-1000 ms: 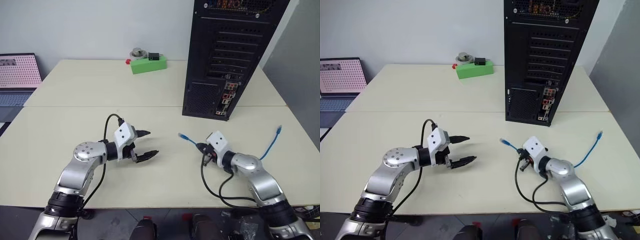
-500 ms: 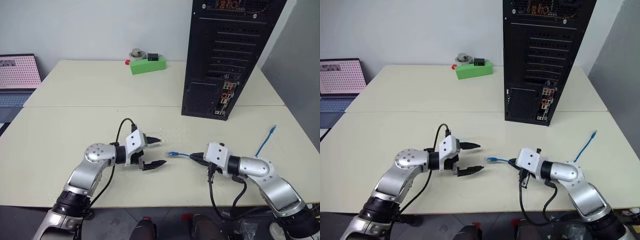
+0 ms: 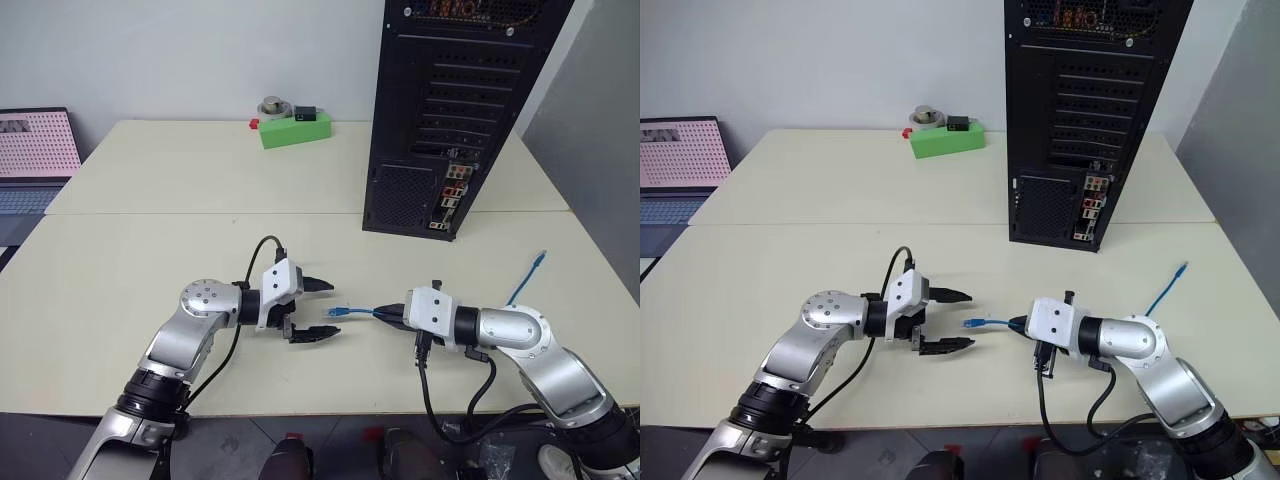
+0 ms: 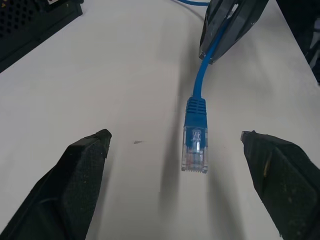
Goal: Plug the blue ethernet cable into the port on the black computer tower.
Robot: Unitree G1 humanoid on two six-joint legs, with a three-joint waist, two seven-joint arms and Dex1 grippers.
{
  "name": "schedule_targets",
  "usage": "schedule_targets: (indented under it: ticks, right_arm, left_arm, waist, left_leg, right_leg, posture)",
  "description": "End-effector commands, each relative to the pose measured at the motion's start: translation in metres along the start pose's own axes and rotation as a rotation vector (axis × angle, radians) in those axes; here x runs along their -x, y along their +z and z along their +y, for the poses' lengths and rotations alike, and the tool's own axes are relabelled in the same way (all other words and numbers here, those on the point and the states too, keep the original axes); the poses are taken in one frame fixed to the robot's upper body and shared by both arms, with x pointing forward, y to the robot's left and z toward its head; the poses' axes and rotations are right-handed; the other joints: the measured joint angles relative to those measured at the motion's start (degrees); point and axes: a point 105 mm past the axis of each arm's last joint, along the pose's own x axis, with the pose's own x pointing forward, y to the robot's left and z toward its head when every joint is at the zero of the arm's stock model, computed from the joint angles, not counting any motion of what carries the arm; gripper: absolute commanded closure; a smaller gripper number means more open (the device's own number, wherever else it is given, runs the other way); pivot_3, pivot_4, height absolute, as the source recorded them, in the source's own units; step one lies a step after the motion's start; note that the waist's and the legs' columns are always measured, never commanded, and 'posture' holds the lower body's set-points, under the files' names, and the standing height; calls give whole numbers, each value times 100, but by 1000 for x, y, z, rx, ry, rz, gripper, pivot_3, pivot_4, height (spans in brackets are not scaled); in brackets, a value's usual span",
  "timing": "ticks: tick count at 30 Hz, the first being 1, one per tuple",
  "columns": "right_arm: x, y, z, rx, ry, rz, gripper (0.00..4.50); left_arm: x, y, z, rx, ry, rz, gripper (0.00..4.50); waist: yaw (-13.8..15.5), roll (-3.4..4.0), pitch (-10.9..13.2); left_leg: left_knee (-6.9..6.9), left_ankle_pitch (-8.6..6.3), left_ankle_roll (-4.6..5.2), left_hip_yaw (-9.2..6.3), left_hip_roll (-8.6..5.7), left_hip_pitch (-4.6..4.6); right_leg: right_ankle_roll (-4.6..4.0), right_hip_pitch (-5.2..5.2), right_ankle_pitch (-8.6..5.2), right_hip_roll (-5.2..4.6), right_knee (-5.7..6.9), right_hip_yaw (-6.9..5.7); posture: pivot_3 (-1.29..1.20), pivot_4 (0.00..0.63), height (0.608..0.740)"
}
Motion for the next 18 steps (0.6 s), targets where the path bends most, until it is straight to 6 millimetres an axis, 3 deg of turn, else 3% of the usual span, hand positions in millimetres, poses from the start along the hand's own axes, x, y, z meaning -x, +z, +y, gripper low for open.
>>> schedule_targets:
  ticks: [1,14,18]
  right_arm:
    - [5,16,-5,62,-11,-29,4500]
    - [7,18,-6,67,-6,-21,4500]
    - [8,16,-5,79,6,-8,4500]
  left_arm:
    - [-2,9,4,-33,4,-27,1115]
    - [-4,3,1,-39,-7,-15,3995]
    - [-4,0,3,-72,5,-2,4193]
  waist:
    - [1,0,0]
    - [0,0,0]
    - [0,0,0]
  left_leg:
    - [0,0,0,0,0,0]
    - [0,0,0,0,0,0]
    - [0,0,0,0,0,0]
  right_leg:
    - [0,0,0,0,0,0]
    - [0,0,0,0,0,0]
    - [0,0,0,0,0,0]
  posture:
    - [0,150,740]
    - [0,150,740]
    - [0,150,740]
